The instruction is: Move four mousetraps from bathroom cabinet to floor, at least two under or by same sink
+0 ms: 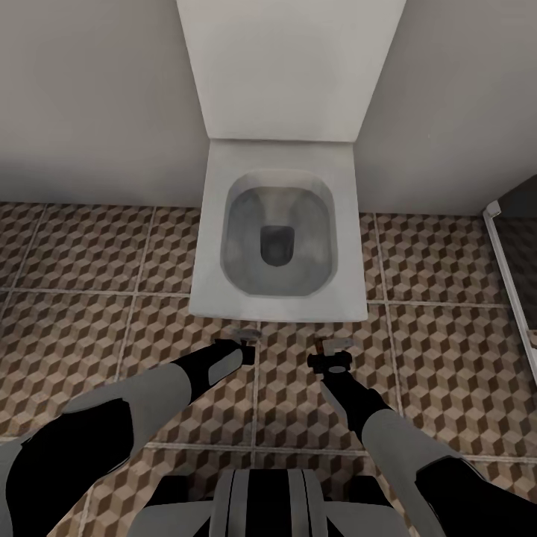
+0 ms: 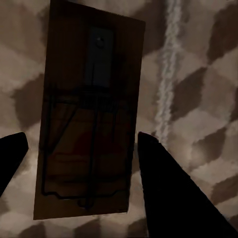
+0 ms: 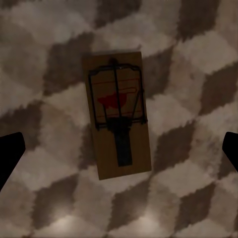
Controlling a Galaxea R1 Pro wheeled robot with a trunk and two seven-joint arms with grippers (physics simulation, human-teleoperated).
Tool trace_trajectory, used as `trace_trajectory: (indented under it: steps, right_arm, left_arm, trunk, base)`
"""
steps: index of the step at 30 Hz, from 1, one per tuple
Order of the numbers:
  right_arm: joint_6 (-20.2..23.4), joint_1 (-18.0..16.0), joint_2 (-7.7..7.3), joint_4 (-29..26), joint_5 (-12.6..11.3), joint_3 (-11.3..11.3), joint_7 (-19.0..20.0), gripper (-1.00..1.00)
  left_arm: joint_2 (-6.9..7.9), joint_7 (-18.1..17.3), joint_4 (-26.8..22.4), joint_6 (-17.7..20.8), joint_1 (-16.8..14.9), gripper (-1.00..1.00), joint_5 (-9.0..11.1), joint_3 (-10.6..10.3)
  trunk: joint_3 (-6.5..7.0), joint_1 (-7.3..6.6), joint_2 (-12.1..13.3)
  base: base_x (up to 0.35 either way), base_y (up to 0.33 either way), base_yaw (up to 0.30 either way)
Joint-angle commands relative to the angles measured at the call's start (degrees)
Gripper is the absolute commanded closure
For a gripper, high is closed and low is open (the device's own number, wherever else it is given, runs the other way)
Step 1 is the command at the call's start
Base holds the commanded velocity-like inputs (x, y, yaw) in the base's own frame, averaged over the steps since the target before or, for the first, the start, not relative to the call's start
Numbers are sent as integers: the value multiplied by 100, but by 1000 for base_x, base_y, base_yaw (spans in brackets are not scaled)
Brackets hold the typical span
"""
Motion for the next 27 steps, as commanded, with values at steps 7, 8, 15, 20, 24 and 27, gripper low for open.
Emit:
trace_trajectory:
  steps: [7,8,15,20,24,27]
  right_arm:
    - [3,-2,-4,-10,-59,51,-44,-100]
    - [2,-2,-4,-10,-59,51,-44,-100]
    - [1,-2,-7,-10,-59,52,-43,-100]
    - [1,-2,-11,-10,-59,52,-43,-100]
    - [1,-2,-12,-10,-59,52,-43,-100]
    - [1,-2,-13,-10,-59,52,-43,-100]
  left_arm:
    - [3,35,-19,-2,-6,-100,31,-29]
    - [3,35,-19,-4,-6,-100,32,-28]
    - [7,29,-25,-13,-6,-100,32,-26]
    - [13,4,-46,-29,-4,-100,30,-25]
    - [21,-4,-65,-37,-4,-100,31,-25]
    - [26,-7,-94,-41,-5,-100,31,-25]
  trunk:
    - [-3,-1,-1]
    - [-3,-1,-1]
    - [-3,-1,-1]
    - [-3,-1,-1]
    - [-3,-1,-1]
    - [-3,-1,-1]
  base:
    - [0,0,0]
    - [0,0,0]
    - [0,0,0]
    - [0,0,0]
    - [0,0,0]
    - [0,0,0]
